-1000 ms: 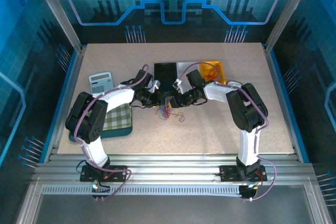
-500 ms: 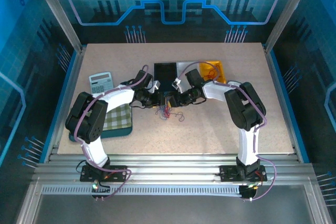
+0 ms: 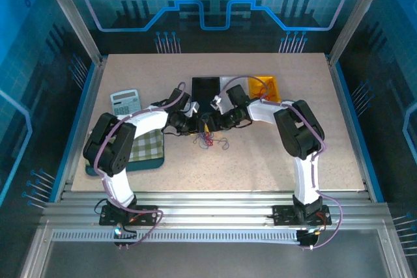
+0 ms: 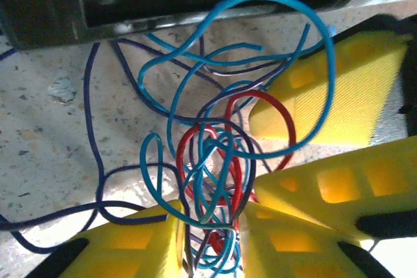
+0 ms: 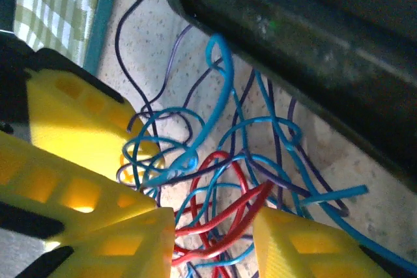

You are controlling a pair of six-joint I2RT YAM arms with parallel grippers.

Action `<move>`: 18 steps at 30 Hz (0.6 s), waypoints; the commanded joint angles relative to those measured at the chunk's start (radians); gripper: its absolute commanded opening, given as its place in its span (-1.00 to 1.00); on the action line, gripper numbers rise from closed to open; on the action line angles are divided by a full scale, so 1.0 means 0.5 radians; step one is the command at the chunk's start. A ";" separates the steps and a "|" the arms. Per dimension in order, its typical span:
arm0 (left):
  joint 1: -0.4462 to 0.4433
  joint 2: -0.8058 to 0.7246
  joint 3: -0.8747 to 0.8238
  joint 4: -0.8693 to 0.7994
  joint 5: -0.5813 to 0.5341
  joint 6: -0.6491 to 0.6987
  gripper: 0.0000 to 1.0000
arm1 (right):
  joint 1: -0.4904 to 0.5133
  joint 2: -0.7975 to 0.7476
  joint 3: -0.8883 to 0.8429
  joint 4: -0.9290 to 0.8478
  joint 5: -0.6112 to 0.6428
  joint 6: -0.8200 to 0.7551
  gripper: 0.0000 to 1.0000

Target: Untangle the cables

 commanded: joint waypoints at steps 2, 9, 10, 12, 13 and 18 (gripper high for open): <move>-0.042 0.041 0.000 -0.077 -0.045 0.064 -1.00 | 0.086 0.162 0.276 -0.088 0.147 0.181 -0.33; -0.042 0.026 -0.010 -0.081 -0.110 0.052 -1.00 | 0.079 0.083 0.209 -0.088 0.232 0.158 -0.86; -0.042 0.030 -0.007 -0.089 -0.137 0.043 -1.00 | 0.075 0.044 0.180 -0.086 0.246 0.142 -0.90; -0.041 0.033 -0.002 -0.100 -0.197 0.024 -1.00 | 0.060 -0.040 0.107 -0.073 0.270 0.133 -0.96; -0.039 0.033 -0.004 -0.107 -0.237 0.012 -1.00 | 0.049 -0.090 0.052 -0.056 0.261 0.134 -0.97; -0.027 0.066 0.042 -0.225 -0.462 -0.044 -1.00 | -0.041 -0.389 -0.258 0.115 0.237 0.170 -1.00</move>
